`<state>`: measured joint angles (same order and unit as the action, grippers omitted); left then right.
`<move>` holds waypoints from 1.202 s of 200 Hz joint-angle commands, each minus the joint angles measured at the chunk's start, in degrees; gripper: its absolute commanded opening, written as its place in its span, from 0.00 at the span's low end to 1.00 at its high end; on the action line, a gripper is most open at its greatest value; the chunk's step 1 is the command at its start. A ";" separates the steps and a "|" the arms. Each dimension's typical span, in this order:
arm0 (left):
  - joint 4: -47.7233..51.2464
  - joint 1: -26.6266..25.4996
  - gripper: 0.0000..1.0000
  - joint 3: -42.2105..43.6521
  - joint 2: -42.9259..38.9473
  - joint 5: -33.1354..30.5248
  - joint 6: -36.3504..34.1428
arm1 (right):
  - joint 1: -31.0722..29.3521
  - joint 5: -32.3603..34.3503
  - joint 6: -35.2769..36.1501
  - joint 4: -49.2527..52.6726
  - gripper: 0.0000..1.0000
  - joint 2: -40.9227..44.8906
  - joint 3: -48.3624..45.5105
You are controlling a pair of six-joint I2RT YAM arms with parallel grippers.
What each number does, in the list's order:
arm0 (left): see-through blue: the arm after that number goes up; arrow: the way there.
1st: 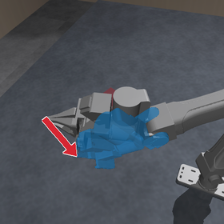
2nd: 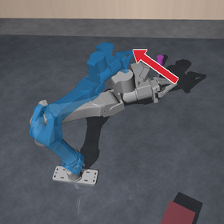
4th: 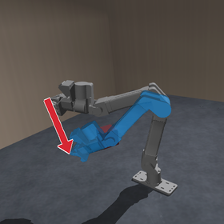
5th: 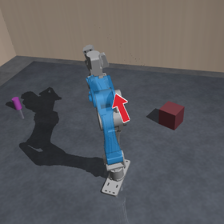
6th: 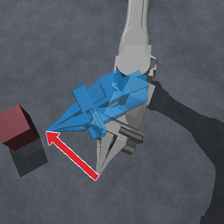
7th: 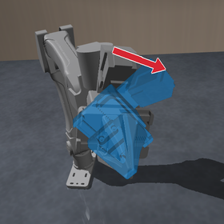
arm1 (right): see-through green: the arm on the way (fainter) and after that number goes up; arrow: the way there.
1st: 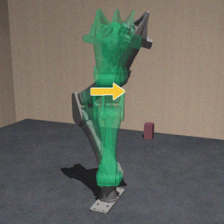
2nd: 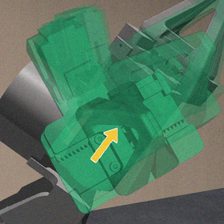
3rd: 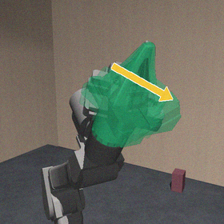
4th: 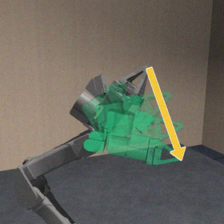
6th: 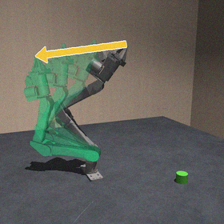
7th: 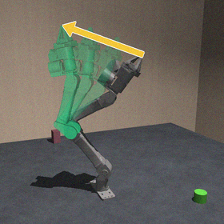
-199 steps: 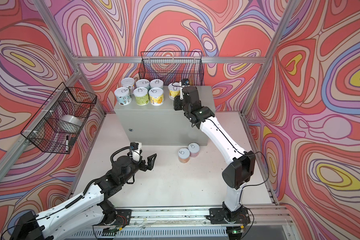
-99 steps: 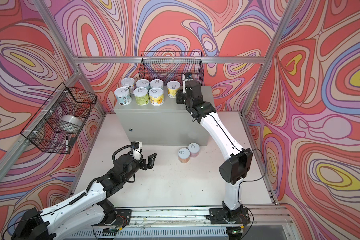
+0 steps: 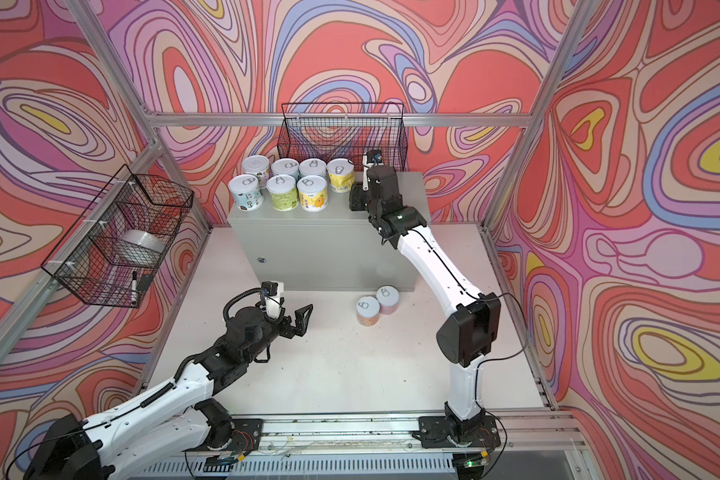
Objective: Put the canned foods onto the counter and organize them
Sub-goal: 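Withdraw the right gripper from the cabinet top, then lower the left gripper onto the orange can and close while the right moves aside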
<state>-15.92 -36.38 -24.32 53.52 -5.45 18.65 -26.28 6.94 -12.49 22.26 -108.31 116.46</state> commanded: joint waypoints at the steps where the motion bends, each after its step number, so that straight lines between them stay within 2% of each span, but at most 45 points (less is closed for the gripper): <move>1: -3.99 0.21 1.00 1.11 0.07 4.24 0.01 | 0.09 1.66 1.02 -1.71 0.46 7.28 -2.32; 16: -6.51 -0.04 1.00 1.81 0.81 4.86 1.06 | 0.09 1.14 1.24 -0.11 0.53 11.23 -3.69; 37: -11.12 -1.36 1.00 2.72 4.02 1.87 4.25 | 0.08 0.54 0.18 1.41 0.53 17.39 -7.99; 73: -19.42 -7.54 1.00 2.61 12.07 0.17 3.10 | 0.09 0.39 -3.67 4.18 0.52 28.68 -19.26; 91: -25.56 -10.17 1.00 2.69 17.50 -1.08 2.58 | 0.09 -0.83 -6.61 6.65 0.58 34.29 -25.75; 116: -39.38 -12.26 1.00 3.42 28.67 -1.88 2.05 | 0.00 -2.36 -9.81 8.03 0.65 41.61 -35.65; 134: -54.88 -13.71 1.00 4.56 39.17 -3.72 0.10 | 0.05 -1.39 -11.16 9.50 0.65 45.99 -40.79; 146: -61.29 -13.84 1.00 3.61 45.58 -3.83 0.55 | 0.00 -0.90 -11.83 10.02 0.65 48.26 -43.44; 172: -62.33 -15.14 1.00 -1.15 54.12 -3.64 0.65 | 0.00 0.50 -12.72 11.07 0.65 51.62 -46.64; 240: -61.84 -16.13 1.00 -12.26 64.85 -3.15 -0.49 | 0.01 2.59 -12.71 13.76 0.63 54.46 -49.14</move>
<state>-73.56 -52.42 -34.02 115.72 -8.58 18.61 -26.30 8.14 -24.53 34.37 -55.27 69.30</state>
